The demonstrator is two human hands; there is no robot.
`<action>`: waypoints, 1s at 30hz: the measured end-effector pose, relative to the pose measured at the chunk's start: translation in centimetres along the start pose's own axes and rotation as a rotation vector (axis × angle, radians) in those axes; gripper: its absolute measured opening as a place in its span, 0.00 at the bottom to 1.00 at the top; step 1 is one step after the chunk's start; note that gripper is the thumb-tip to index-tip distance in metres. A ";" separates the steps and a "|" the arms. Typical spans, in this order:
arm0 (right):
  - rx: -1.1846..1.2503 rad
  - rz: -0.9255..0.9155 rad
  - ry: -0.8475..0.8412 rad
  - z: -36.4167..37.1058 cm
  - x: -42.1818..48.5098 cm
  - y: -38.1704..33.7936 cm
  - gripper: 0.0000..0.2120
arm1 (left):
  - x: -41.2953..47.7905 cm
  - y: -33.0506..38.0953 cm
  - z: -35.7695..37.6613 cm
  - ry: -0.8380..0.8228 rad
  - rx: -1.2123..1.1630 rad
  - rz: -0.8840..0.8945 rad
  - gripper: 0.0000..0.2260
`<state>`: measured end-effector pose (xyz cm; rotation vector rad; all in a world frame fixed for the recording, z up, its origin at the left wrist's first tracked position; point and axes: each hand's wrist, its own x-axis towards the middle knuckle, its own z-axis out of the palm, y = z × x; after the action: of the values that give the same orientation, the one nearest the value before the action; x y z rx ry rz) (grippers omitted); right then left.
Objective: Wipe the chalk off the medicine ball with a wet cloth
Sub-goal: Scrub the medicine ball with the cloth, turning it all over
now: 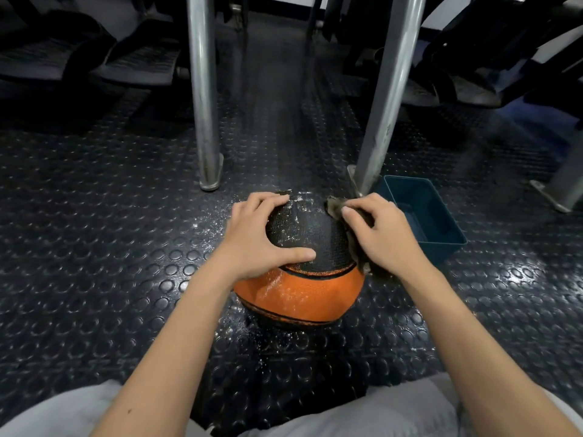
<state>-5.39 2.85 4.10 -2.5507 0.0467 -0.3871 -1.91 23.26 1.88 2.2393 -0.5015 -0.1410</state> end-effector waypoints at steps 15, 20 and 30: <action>-0.124 -0.123 0.029 0.2 0.7 0.0 0.09 | -0.8 0.8 1.7 -0.018 -0.016 0.066 0.43; -0.037 -0.413 -0.134 0.2 -2.5 -2.9 0.13 | -0.9 0.1 1.7 0.027 -0.056 0.062 0.49; -0.070 -0.274 -0.079 -0.6 -2.0 -2.2 0.09 | -1.0 0.3 1.4 -0.023 -0.031 0.051 0.46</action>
<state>-7.61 4.63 5.27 -2.6448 -0.3263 -0.3938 -3.32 22.52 1.14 2.1945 -0.5644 -0.1474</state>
